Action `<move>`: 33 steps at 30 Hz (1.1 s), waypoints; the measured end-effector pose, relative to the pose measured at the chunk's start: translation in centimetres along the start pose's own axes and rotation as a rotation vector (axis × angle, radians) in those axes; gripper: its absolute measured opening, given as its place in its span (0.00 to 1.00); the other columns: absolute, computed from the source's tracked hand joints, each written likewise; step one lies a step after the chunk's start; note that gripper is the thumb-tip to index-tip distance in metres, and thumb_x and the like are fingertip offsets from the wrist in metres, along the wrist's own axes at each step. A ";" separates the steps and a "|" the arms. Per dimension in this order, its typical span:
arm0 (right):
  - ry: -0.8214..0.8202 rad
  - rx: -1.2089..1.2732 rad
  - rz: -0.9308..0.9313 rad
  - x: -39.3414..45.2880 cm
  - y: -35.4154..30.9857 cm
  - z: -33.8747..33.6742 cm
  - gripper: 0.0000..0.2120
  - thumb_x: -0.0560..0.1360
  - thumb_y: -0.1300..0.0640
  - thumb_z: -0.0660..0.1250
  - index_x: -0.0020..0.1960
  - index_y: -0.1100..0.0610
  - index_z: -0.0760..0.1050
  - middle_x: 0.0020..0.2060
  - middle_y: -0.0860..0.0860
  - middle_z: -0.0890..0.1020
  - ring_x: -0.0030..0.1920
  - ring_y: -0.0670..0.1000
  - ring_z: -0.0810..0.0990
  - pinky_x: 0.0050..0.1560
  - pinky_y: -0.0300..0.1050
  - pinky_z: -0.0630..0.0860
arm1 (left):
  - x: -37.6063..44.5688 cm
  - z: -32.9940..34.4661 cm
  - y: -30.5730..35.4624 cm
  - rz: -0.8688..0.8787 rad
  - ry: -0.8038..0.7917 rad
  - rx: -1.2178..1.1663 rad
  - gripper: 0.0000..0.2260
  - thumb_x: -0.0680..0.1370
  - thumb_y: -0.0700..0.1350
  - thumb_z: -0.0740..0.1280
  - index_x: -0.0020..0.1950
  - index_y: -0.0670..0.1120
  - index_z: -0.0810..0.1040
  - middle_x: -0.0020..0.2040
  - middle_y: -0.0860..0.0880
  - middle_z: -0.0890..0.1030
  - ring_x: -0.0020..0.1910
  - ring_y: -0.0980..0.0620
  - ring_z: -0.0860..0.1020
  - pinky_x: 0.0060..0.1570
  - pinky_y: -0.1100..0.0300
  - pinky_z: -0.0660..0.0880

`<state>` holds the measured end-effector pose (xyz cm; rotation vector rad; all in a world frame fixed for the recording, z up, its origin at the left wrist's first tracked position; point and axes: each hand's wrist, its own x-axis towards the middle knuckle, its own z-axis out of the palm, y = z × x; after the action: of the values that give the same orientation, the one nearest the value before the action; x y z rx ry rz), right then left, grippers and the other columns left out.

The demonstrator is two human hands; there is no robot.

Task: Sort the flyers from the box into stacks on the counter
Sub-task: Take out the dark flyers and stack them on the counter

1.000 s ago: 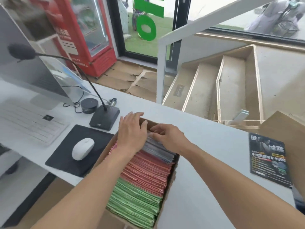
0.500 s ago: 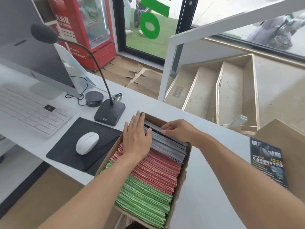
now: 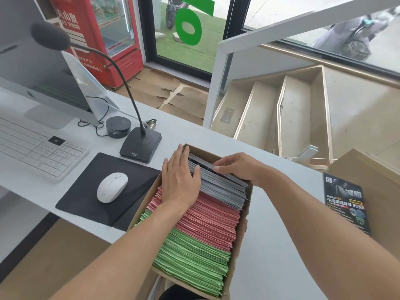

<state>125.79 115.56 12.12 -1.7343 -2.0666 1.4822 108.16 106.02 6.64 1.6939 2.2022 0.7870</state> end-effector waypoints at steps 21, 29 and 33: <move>0.616 -0.273 -0.717 -10.8 3.8 -3.3 0.12 0.76 0.62 0.71 0.56 0.49 0.84 0.53 0.40 0.85 0.58 0.43 0.81 0.68 0.51 0.69 | 5.4 -7.3 3.0 -0.409 -0.270 -1.238 0.19 0.82 0.56 0.64 0.65 0.44 0.78 0.60 0.46 0.84 0.60 0.47 0.82 0.58 0.50 0.79; 0.690 -0.230 -0.726 -16.9 10.9 -6.1 0.11 0.77 0.59 0.70 0.54 0.47 0.86 0.62 0.41 0.81 0.73 0.52 0.70 0.73 0.51 0.65 | 2.4 0.1 14.0 -0.287 -1.309 -0.992 0.21 0.82 0.49 0.67 0.70 0.36 0.75 0.59 0.39 0.81 0.52 0.42 0.81 0.54 0.51 0.77; 0.769 0.339 -0.321 -18.0 16.1 -5.9 0.22 0.80 0.61 0.68 0.69 0.42 0.76 0.74 0.42 0.72 0.75 0.48 0.68 0.70 0.49 0.72 | -0.1 4.8 17.5 -0.338 -0.991 -1.155 0.17 0.78 0.40 0.71 0.66 0.40 0.74 0.56 0.38 0.84 0.50 0.40 0.83 0.48 0.49 0.81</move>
<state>147.44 103.43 13.26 -1.4288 -1.4895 0.8153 124.76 110.30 12.43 0.7662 0.9302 0.6652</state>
